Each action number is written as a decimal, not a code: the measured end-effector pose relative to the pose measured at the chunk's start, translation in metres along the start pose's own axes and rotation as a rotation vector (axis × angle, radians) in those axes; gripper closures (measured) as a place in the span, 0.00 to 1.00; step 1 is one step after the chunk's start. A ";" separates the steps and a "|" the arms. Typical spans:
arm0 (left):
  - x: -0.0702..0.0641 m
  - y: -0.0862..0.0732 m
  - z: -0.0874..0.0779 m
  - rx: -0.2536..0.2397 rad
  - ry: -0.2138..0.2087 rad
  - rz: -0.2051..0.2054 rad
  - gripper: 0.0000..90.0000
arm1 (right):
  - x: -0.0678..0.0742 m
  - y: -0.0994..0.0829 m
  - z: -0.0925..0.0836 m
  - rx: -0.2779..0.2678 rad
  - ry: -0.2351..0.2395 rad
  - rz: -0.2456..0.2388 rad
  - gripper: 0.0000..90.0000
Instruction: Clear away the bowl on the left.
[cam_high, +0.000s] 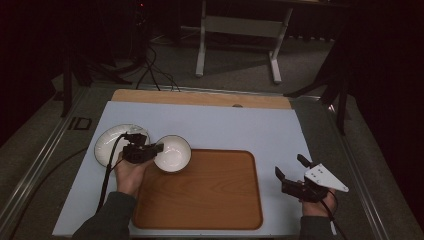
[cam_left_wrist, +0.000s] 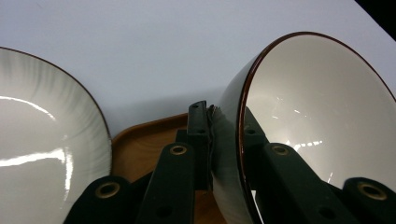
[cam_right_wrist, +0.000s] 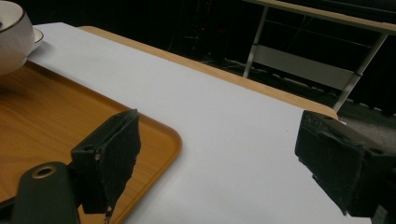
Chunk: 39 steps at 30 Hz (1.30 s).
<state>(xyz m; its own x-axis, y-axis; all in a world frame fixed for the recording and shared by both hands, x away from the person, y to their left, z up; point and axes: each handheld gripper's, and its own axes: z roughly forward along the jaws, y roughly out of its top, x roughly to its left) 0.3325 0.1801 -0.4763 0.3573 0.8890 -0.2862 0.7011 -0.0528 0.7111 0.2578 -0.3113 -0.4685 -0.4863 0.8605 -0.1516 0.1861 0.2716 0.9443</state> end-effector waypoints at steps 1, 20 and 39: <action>-0.001 0.000 0.001 0.005 -0.004 0.003 0.90 | 0.000 0.000 0.000 -0.001 -0.001 -0.001 0.15; -0.015 -0.003 0.009 0.031 -0.040 0.027 0.90 | 0.000 0.000 0.000 -0.005 -0.001 -0.002 0.15; -0.029 -0.006 0.016 0.058 -0.074 0.053 0.90 | -0.002 0.000 -0.001 -0.009 -0.003 0.000 0.15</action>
<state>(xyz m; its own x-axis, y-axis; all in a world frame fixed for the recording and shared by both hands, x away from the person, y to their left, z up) 0.3282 0.1474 -0.4824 0.4376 0.8484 -0.2978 0.7142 -0.1268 0.6884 0.2580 -0.3137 -0.4678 -0.4837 0.8618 -0.1524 0.1782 0.2675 0.9469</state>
